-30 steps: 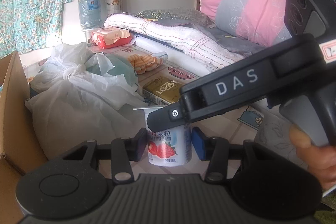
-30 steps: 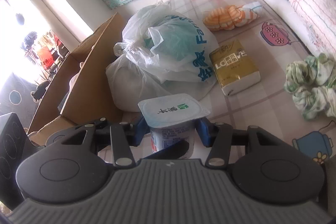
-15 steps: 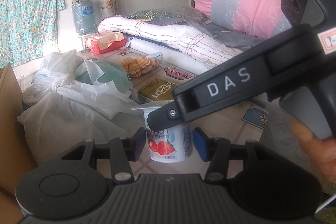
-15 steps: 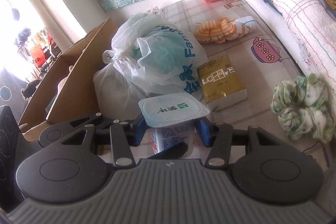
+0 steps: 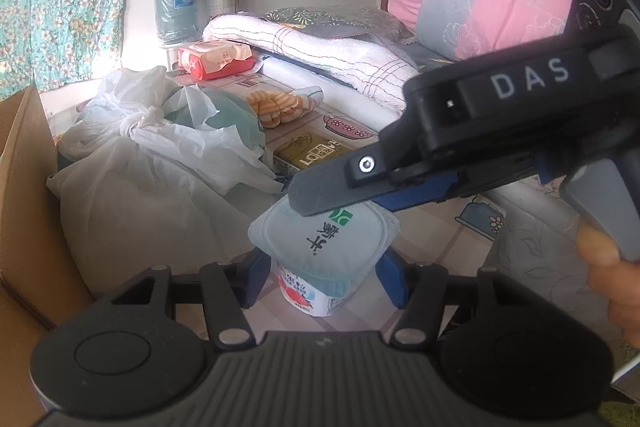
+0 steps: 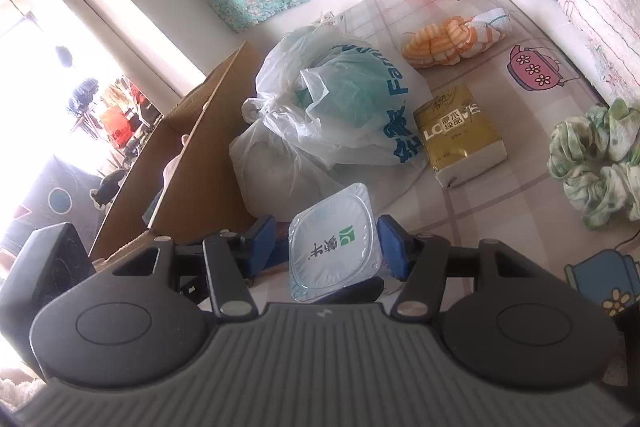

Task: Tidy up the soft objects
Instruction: 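Lift the yogurt cup with the right gripper and carry it toward the box, then lower the yogurt cup into the box and open the right gripper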

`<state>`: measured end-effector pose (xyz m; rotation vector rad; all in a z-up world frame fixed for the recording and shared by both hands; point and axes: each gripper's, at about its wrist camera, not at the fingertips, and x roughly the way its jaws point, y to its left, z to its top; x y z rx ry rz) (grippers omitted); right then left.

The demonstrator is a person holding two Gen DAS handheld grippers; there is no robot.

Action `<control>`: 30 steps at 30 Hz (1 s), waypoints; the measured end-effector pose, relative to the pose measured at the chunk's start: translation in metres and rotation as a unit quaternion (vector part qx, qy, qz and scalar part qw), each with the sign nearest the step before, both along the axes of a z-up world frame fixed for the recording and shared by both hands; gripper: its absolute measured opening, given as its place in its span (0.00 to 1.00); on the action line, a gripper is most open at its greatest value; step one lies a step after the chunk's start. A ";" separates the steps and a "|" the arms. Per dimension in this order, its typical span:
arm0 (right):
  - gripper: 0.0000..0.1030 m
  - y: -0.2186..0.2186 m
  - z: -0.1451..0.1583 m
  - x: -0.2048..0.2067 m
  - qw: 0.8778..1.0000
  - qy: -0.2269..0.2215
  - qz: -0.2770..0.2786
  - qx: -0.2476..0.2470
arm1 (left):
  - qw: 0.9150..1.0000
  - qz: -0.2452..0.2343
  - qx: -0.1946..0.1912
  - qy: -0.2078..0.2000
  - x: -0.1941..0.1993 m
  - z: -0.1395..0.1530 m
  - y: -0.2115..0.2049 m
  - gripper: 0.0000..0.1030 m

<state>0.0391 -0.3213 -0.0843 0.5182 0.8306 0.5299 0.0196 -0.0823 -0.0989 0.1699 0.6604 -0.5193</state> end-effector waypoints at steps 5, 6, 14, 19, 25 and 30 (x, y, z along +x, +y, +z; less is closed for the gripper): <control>0.55 -0.016 -0.005 0.004 0.998 0.024 -0.028 0.043 | 1.000 0.008 -0.004 0.005 0.003 -0.002 0.000 0.58; 0.55 -0.018 -0.009 0.007 0.998 0.034 -0.034 0.051 | 1.000 0.008 -0.004 0.005 0.004 -0.003 -0.001 0.58; 0.40 -0.013 -0.032 0.018 0.993 0.086 -0.048 0.069 | 1.000 0.006 0.008 -0.007 0.006 -0.003 -0.009 0.57; 0.37 -0.016 -0.032 0.016 0.993 0.085 -0.051 0.072 | 1.000 0.007 0.013 -0.015 0.006 0.000 -0.012 0.54; 0.37 -0.022 -0.025 0.016 0.992 0.083 -0.054 0.083 | 0.999 0.007 0.015 -0.035 0.007 0.013 -0.017 0.52; 0.37 -0.022 0.001 0.019 0.993 0.061 -0.051 0.084 | 0.998 0.014 0.010 -0.067 0.008 0.039 -0.015 0.52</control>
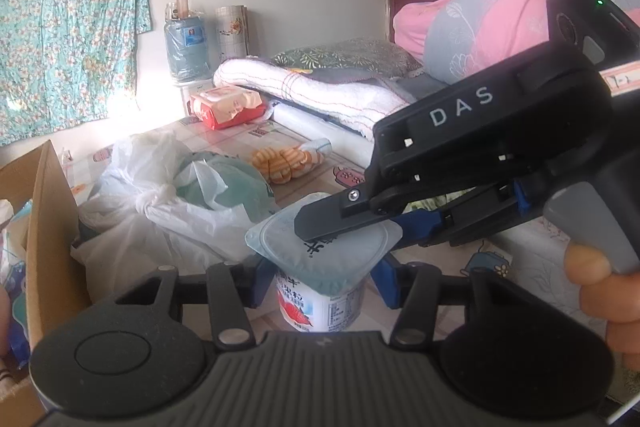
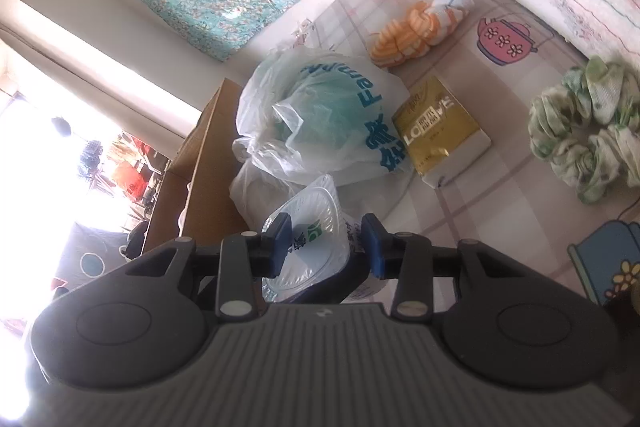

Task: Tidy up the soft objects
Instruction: 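Lower the yogurt cup into the box and open the right gripper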

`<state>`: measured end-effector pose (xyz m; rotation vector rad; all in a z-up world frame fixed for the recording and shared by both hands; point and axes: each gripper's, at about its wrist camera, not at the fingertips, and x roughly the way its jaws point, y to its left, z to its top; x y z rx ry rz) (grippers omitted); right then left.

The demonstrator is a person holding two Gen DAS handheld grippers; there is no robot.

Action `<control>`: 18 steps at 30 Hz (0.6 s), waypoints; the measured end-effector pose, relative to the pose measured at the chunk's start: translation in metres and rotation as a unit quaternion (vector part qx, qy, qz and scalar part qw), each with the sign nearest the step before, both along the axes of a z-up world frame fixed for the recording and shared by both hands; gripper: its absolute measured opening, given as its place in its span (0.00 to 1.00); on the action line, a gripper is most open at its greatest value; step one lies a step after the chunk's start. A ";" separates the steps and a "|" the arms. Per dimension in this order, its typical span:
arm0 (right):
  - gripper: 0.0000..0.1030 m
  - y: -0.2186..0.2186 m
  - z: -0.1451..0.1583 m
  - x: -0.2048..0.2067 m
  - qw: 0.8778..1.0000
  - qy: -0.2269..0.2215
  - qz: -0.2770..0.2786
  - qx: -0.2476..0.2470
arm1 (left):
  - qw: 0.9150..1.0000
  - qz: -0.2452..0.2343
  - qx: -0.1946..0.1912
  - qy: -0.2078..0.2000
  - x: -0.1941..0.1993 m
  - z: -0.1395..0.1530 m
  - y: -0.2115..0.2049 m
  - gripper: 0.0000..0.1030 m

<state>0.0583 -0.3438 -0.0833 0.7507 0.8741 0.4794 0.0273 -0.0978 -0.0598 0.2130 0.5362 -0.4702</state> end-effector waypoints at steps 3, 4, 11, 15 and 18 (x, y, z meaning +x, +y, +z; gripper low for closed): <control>0.38 0.007 0.025 0.007 1.000 -0.025 0.014 -0.003 | 0.999 0.016 -0.006 -0.026 0.001 0.024 0.009 0.52; 0.38 0.012 0.036 0.011 0.999 -0.035 0.023 -0.005 | 0.999 0.024 -0.007 -0.035 0.002 0.032 0.013 0.52; 0.42 0.079 0.105 0.040 0.988 -0.100 0.117 -0.019 | 0.992 0.112 -0.002 -0.064 0.003 0.087 0.069 0.52; 0.44 0.142 0.128 0.059 0.975 -0.109 0.195 -0.019 | 0.983 0.177 -0.002 -0.037 0.003 0.103 0.116 0.52; 0.45 0.193 0.132 0.074 0.962 -0.090 0.257 -0.021 | 0.975 0.222 -0.023 0.007 0.005 0.105 0.152 0.52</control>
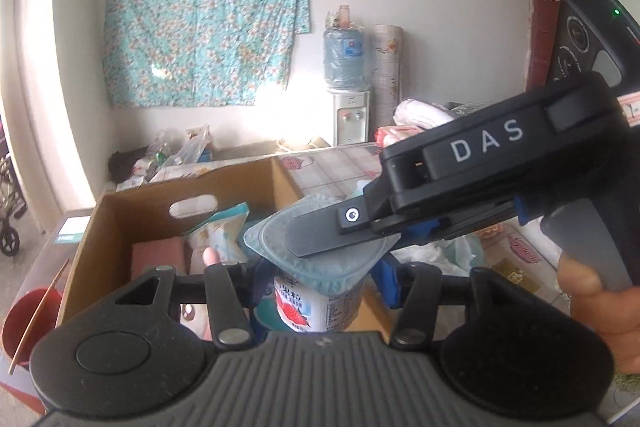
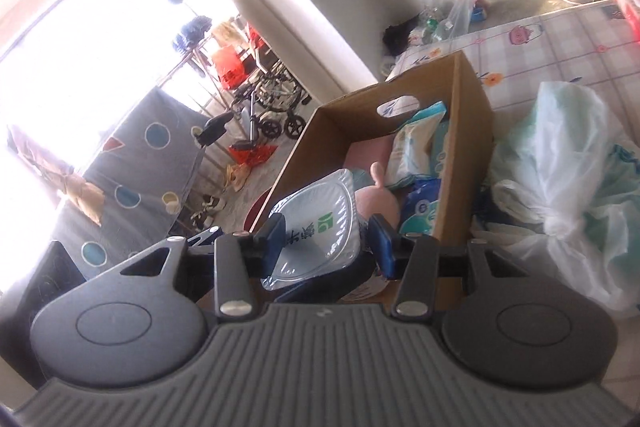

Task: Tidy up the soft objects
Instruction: 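Lower the yogurt cup into the box and open the right gripper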

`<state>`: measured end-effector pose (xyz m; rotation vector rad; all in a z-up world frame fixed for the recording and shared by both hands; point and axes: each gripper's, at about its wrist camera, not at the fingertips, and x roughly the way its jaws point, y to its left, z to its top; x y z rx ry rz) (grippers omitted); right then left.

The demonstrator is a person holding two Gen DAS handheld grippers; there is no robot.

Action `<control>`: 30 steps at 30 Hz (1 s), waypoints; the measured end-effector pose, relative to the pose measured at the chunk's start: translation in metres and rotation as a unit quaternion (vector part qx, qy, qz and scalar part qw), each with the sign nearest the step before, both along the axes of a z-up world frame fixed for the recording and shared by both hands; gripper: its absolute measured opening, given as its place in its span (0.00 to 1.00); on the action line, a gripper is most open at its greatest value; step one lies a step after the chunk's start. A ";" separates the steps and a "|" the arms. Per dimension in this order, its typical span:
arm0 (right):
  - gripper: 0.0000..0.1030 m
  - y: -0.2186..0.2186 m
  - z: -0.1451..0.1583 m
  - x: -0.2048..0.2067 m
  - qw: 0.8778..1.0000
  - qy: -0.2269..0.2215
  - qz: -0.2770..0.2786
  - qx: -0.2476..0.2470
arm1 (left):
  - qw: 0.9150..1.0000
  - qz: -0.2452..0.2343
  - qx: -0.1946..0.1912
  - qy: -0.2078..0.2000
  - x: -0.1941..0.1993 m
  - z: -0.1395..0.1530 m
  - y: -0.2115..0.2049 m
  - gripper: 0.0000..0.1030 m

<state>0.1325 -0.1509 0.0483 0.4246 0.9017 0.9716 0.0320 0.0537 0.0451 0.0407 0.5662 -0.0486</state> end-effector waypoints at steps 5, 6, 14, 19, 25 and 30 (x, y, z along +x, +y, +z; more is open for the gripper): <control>0.46 0.066 -0.007 0.011 0.995 0.032 0.076 -0.055 | 0.994 0.039 -0.077 0.071 0.003 -0.012 0.052 0.53; 0.46 0.076 -0.009 0.010 0.993 0.038 0.087 -0.070 | 0.992 0.040 -0.090 0.083 0.002 -0.015 0.059 0.53; 0.46 0.082 -0.021 0.003 0.977 0.059 0.117 -0.167 | 0.973 -0.012 -0.174 0.154 0.006 -0.048 0.064 0.55; 0.50 0.073 -0.026 0.008 0.968 0.045 0.112 -0.220 | 0.958 -0.025 -0.200 0.201 0.016 -0.071 0.058 0.59; 0.50 0.061 -0.025 0.011 0.972 0.039 0.104 -0.208 | 0.954 -0.031 -0.217 0.203 0.021 -0.072 0.058 0.63; 0.50 0.055 -0.024 0.014 0.976 0.038 0.094 -0.190 | 0.957 -0.015 -0.220 0.189 0.019 -0.066 0.064 0.63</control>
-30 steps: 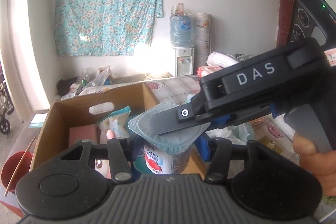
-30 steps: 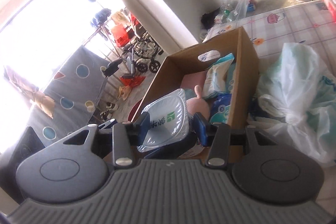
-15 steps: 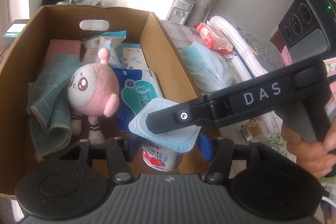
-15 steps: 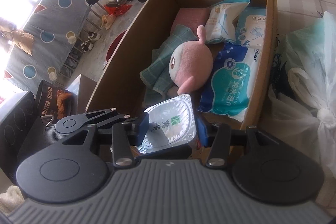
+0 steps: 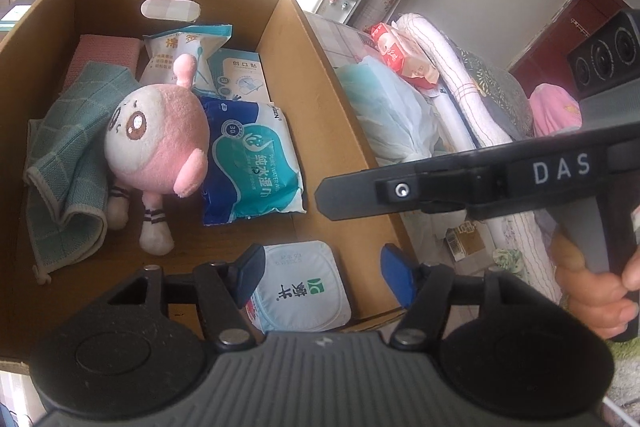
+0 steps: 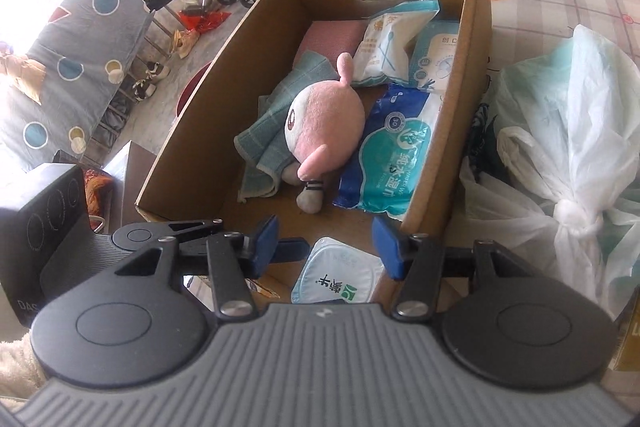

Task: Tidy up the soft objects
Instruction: 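Lower the yogurt cup into the box and open the right gripper, then reach the right gripper to the orange-striped rolled cloth and grasp it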

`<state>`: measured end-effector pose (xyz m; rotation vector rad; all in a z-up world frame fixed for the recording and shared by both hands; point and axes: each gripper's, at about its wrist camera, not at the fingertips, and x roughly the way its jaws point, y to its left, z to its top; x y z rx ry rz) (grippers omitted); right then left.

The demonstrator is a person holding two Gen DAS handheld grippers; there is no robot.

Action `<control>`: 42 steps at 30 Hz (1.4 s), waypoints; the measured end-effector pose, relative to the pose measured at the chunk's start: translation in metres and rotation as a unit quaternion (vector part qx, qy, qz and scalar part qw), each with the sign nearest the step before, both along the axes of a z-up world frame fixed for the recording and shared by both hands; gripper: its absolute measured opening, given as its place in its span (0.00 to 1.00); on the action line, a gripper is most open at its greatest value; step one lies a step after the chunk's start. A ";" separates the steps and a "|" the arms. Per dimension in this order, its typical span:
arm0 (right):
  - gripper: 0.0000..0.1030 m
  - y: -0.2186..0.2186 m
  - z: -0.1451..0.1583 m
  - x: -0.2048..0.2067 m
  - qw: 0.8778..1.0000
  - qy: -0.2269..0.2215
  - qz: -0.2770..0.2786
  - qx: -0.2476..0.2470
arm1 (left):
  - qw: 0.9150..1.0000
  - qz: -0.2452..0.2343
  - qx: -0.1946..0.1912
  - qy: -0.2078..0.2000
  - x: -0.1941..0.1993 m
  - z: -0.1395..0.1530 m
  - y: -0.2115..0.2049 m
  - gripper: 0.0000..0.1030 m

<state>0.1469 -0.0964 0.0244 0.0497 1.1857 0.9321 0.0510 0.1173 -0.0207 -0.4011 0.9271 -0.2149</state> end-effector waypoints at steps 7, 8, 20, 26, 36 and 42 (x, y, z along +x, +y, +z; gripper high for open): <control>0.61 -0.044 0.007 -0.006 0.995 -0.026 -0.073 0.064 | 0.999 0.023 0.025 -0.036 -0.007 0.017 -0.002 0.67; 0.62 -0.050 0.007 -0.008 0.993 -0.031 -0.085 0.071 | 0.998 0.022 0.030 -0.042 -0.007 0.019 -0.006 0.70; 0.72 -0.134 0.001 -0.020 0.970 -0.077 -0.210 0.097 | 0.987 -0.029 0.104 -0.122 0.007 0.043 -0.082 0.76; 0.73 -0.194 0.000 -0.009 0.958 -0.095 -0.261 0.077 | 0.980 -0.074 0.113 -0.147 0.022 0.039 -0.133 0.76; 0.73 -0.271 -0.024 0.031 0.949 -0.112 -0.294 0.032 | 0.969 -0.125 0.141 -0.160 0.070 0.009 -0.222 0.68; 0.65 -0.293 -0.037 0.073 0.959 -0.124 -0.255 -0.001 | 0.973 -0.131 0.134 -0.139 0.107 -0.015 -0.255 0.50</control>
